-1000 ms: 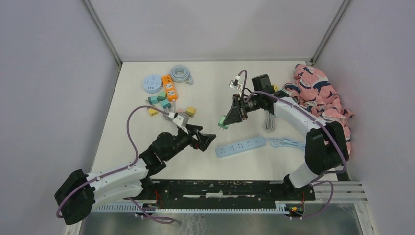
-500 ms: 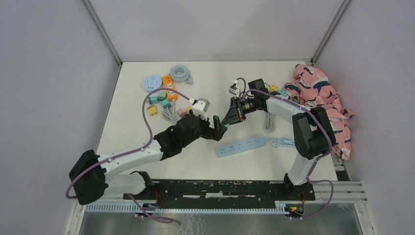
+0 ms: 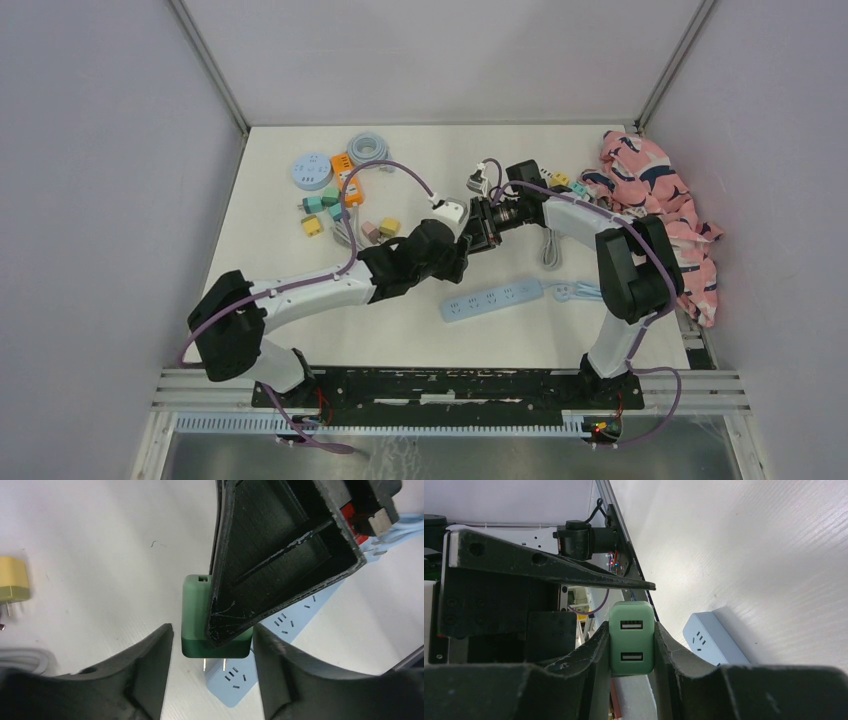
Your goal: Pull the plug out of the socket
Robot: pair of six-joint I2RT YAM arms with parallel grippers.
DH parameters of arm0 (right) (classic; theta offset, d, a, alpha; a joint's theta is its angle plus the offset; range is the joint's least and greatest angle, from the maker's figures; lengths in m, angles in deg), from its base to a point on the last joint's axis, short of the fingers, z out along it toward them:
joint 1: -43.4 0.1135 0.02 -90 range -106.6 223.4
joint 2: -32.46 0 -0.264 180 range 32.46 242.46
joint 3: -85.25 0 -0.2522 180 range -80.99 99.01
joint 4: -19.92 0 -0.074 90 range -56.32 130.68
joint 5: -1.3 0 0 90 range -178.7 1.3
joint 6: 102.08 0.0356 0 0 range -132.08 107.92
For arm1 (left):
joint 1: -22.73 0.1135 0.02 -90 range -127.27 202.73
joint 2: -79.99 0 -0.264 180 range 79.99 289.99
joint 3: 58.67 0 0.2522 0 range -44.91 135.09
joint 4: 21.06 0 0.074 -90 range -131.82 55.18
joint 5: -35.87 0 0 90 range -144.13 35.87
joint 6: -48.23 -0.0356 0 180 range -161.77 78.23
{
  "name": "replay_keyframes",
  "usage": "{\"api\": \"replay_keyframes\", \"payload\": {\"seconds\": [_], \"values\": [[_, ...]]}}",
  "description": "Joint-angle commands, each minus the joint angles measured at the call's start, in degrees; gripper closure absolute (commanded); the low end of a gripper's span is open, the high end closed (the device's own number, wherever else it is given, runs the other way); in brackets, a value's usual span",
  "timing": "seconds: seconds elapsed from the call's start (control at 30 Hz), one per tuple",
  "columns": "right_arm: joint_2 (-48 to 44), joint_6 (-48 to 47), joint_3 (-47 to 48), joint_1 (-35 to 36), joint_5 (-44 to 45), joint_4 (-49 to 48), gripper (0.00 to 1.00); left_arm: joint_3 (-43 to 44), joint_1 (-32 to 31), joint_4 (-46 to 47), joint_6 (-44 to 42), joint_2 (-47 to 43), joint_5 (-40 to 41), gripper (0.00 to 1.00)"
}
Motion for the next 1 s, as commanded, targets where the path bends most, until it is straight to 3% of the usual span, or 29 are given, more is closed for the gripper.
{"api": "replay_keyframes", "payload": {"seconds": [0.0,0.13,0.2,0.3,0.43,0.47,0.5,0.77,0.97], "values": [[0.3,0.6,2.6,-0.2,-2.2,0.0,0.92,3.2,-0.2,-1.2,-3.3,0.4,2.1,0.43],[0.2,0.2,2.7,-0.2,-2.3,0.3,0.91,3.3,-0.2,-0.6,-3.7,0.5,3.4,0.58],[0.2,-0.4,2.8,-0.2,-2.2,0.9,0.86,3.3,-0.2,-0.5,-4.1,0.5,3.6,0.74],[0.3,-3.3,3.8,-0.2,-3.5,3.6,0.67,2.1,-0.2,0.4,-4.4,-0.3,4.3,0.93],[-0.2,-9.4,5.3,-0.3,-3.7,8.5,0.4,-2.0,0.0,3.2,-4.2,-3.5,6.3,0.97],[-0.5,-11.1,5.6,-0.3,-3.7,9.5,0.17,-3.4,0.1,4.1,-3.8,-4.4,7.0,0.97],[-0.9,-12.8,5.6,-0.3,-3.5,10.1,0.03,-5.0,0.2,5.1,-3.4,-5.4,7.8,0.97],[-2.6,-18.5,6.7,-0.7,-1.1,14.1,0.0,-15.5,6.3,9.2,0.2,-11.7,8.7,0.97],[-2.7,-19.1,7.1,-1.1,-1.2,15.2,0.0,-21.2,19.3,14.6,3.7,-14.1,-0.2,0.97]]}}
